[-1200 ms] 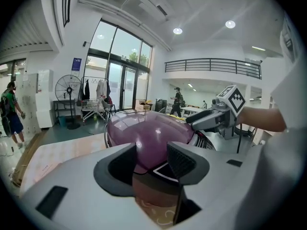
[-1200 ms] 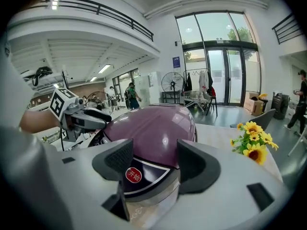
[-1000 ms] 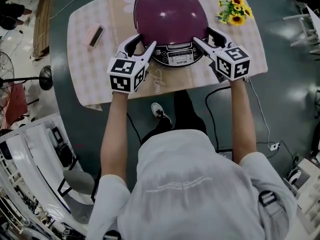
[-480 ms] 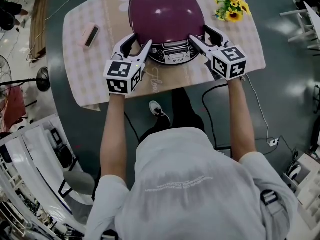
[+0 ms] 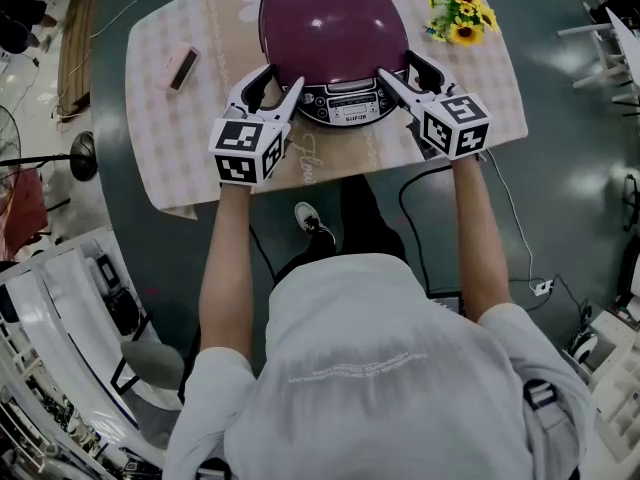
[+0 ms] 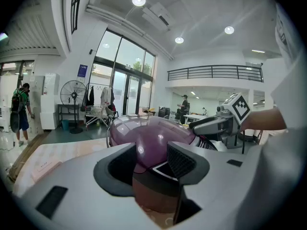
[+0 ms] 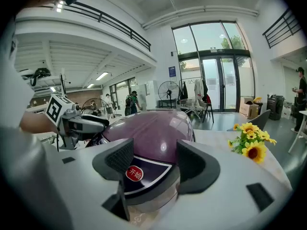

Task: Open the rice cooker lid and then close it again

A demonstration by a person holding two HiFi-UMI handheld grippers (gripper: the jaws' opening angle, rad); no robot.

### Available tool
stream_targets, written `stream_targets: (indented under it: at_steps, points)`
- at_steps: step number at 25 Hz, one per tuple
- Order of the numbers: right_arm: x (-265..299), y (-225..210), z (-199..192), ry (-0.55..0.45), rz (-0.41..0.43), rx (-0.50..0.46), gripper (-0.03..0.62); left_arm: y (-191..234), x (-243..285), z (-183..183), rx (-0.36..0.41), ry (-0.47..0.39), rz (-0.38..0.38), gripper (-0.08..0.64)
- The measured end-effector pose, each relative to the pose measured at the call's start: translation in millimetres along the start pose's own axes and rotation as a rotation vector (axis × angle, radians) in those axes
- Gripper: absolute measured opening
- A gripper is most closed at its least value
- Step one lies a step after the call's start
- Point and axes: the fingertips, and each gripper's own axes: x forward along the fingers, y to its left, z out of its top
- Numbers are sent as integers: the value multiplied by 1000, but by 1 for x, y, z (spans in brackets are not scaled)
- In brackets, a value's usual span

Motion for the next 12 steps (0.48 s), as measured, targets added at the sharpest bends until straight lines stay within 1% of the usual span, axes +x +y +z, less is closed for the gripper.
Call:
stream_targets:
  at_steps: [8,10,12]
  points:
    - [2,-3,-5,3,-17,25,275,0,4,-4,-6,37,5,212]
    - [4,-6,-5,4,-29,35,275,0,8,-4,-12,52,-5,212]
    - [5,-7,-9,17,-46,63,275,0,6,-9,0,79,-22,210]
